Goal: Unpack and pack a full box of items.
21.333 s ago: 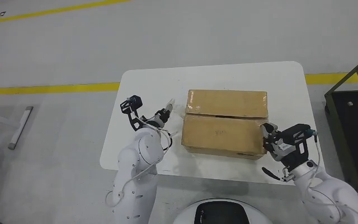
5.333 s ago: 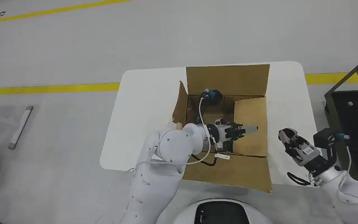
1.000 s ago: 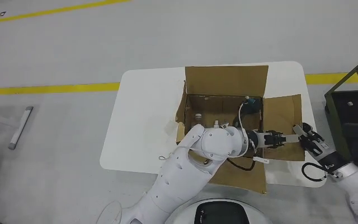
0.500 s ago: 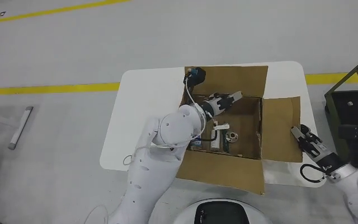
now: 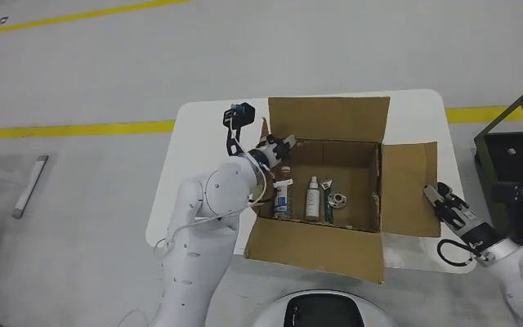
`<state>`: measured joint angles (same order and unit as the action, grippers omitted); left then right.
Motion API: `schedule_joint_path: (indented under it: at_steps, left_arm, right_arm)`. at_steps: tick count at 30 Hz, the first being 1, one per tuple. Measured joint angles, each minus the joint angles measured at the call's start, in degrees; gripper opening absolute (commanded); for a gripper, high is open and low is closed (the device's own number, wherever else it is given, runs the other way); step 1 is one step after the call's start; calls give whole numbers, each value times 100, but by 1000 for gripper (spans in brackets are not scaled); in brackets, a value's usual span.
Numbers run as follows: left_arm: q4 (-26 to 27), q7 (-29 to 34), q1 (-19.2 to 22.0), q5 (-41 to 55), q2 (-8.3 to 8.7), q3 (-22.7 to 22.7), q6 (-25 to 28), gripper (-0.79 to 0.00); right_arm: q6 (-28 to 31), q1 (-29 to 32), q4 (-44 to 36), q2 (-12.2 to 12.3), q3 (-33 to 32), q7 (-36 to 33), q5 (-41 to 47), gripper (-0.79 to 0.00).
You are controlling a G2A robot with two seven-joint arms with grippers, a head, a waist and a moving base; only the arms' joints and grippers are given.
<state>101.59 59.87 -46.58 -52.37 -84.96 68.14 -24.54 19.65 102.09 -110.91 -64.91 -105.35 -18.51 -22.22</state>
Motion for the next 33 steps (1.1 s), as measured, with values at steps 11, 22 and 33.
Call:
schedule_joint_path:
  at_steps: [11, 22, 33]
  left_arm:
    - [-62, 112, 6, -1156, 122, 15, 372, -656]
    - [-153, 269, -88, -1710, 167, 2, 544, -714]
    - [-286, 288, -292, -1970, 196, 13, 731, -739]
  right_arm:
    - [-31, 6, -36, -4, -11, -6, 28, -785]
    - [-34, 19, -58, -6, -18, -40, 39, -785]
    - [-42, 7, -79, -9, 24, -64, 28, -785]
